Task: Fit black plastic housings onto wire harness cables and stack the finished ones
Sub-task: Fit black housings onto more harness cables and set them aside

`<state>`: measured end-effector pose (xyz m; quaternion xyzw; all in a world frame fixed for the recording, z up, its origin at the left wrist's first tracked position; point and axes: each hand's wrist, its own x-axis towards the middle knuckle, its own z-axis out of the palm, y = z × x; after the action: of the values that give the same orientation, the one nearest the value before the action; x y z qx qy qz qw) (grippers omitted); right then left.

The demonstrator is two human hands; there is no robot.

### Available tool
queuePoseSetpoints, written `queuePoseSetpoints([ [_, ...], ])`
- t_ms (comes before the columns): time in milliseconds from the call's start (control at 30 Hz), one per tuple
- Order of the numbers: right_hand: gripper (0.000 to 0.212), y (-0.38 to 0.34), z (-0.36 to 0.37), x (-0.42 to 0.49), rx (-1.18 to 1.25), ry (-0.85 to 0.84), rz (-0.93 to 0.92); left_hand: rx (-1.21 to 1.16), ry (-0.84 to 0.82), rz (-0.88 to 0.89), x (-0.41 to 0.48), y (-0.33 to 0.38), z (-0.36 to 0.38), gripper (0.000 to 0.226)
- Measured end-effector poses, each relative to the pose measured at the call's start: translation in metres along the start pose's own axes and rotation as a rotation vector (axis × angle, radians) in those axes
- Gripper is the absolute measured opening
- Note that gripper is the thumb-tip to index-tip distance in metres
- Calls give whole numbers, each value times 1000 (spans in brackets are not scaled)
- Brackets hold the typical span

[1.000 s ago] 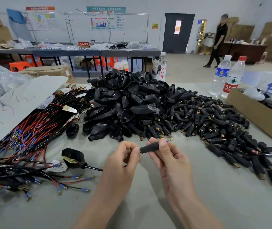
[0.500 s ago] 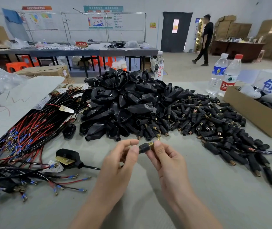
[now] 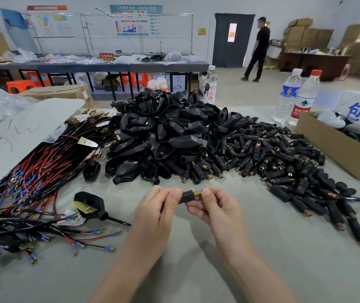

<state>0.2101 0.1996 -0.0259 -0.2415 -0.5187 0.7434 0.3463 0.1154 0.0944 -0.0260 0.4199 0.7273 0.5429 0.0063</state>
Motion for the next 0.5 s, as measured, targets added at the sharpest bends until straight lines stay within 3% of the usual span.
queuePoseSetpoints([
  [200,26,-6,-5,4,72,68,-1,75,48,7,0,-6,-3,45],
  [500,28,0,-2,1,215,-52,81,109,92,33,0,-7,-3,36],
])
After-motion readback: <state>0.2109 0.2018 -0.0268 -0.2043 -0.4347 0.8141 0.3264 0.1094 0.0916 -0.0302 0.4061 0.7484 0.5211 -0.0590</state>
